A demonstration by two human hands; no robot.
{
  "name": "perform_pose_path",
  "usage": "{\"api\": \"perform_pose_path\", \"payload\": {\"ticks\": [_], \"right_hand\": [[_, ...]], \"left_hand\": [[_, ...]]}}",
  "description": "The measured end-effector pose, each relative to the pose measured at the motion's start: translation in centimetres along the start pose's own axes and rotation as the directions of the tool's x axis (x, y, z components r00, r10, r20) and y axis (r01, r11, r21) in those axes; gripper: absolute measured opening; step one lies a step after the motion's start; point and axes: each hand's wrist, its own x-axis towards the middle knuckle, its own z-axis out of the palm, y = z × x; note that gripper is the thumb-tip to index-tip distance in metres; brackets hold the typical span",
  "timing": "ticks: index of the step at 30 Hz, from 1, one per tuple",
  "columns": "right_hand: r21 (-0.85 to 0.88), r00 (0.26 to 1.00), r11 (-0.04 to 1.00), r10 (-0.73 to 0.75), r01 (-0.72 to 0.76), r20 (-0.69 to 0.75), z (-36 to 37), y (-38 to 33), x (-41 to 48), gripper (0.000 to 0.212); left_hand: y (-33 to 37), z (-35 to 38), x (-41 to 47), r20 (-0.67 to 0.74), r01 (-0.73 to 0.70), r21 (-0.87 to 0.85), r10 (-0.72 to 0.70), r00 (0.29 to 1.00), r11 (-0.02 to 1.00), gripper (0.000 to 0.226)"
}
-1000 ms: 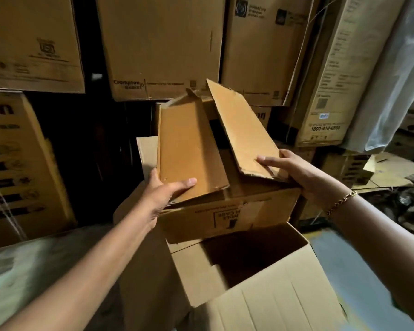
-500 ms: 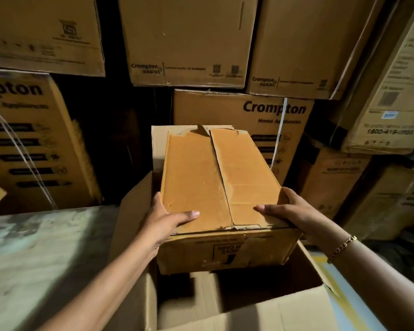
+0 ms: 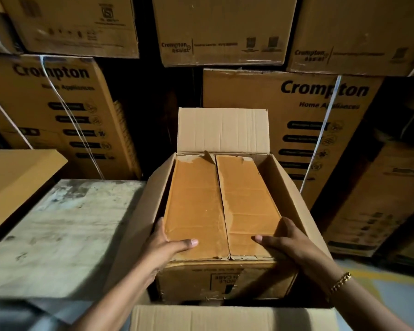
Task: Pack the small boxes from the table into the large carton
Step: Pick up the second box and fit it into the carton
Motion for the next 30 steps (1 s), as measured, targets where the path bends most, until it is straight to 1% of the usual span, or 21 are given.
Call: {"api": "perform_pose_path", "payload": {"ticks": [2, 5, 8, 12, 14, 15, 16, 18, 20, 23, 24, 26, 28, 30], "right_hand": [[-0.009, 1.0, 1.0, 0.023, -0.023, 0.006, 0.2, 1.0, 1.2, 0.105], [-0.045, 0.997, 0.996, 0.076, -0.075, 0.012, 0.4, 2.3, 2.9, 0.103], [-0.078, 0.988, 0.985, 0.154, -0.152, 0.02, 0.5, 4.0, 4.8, 0.101], [-0.136, 0.972, 0.964, 0.235, -0.23, 0.017, 1.1, 5.6, 6.8, 0.096], [-0.181, 0.959, 0.945, 0.282, -0.272, 0.029, 1.8, 6.5, 7.5, 0.097], [-0.22, 0.957, 0.935, 0.291, -0.28, 0.019, 2.3, 7.2, 8.0, 0.099], [-0.291, 0.953, 0.912, 0.304, -0.291, 0.002, 2.9, 7.5, 8.0, 0.102], [-0.44, 0.959, 0.858, 0.284, -0.266, -0.026, 4.0, 8.5, 8.4, 0.113], [-0.519, 0.96, 0.816, 0.277, -0.254, -0.035, 4.5, 8.9, 8.5, 0.125], [-0.566, 0.961, 0.793, 0.278, -0.228, 0.003, 4.4, 8.9, 9.2, 0.13], [-0.572, 0.955, 0.784, 0.296, -0.241, 0.005, 4.4, 8.7, 9.1, 0.131], [-0.595, 0.952, 0.767, 0.307, -0.24, 0.011, 4.5, 8.1, 8.9, 0.133], [-0.628, 0.97, 0.754, 0.244, -0.191, -0.002, 4.7, 7.1, 8.6, 0.129], [-0.674, 0.993, 0.732, 0.115, -0.103, -0.026, 5.3, 5.3, 8.2, 0.121]], "left_hand": [[-0.7, 0.5, 0.7, 0.003, 0.03, 0.028, -0.03, 1.0, 0.999, 0.178], [-1.8, 1.3, 1.8, 0.027, 0.072, 0.046, -0.073, 0.997, 0.996, 0.163], [-3.4, 2.0, 3.3, 0.046, 0.108, 0.066, -0.111, 0.993, 0.992, 0.157], [-7.1, 2.2, 7.0, 0.053, 0.158, 0.197, -0.172, 0.984, 0.967, 0.156], [-7.8, 2.1, 8.2, 0.043, 0.191, 0.314, -0.215, 0.976, 0.93, 0.151], [-7.0, 2.1, 7.7, 0.046, 0.204, 0.389, -0.24, 0.97, 0.898, 0.147], [-6.2, 2.2, 7.1, 0.046, 0.211, 0.458, -0.26, 0.965, 0.864, 0.144], [-5.9, 2.6, 6.9, 0.016, 0.254, 0.55, -0.314, 0.949, 0.796, 0.14], [-6.0, 3.0, 6.9, 0.004, 0.264, 0.609, -0.336, 0.942, 0.748, 0.138], [-6.6, 3.1, 7.3, 0.012, 0.225, 0.678, -0.317, 0.948, 0.7, 0.14], [-6.7, 3.1, 7.2, 0.017, 0.199, 0.708, -0.299, 0.954, 0.677, 0.14], [-6.8, 3.3, 7.3, 0.052, 0.104, 0.763, -0.22, 0.974, 0.639, 0.134], [-6.3, 3.7, 7.5, 0.118, -0.015, 0.795, -0.131, 0.984, 0.606, 0.12], [-5.7, 4.4, 8.0, 0.166, -0.068, 0.802, -0.113, 0.98, 0.594, 0.11]]}}
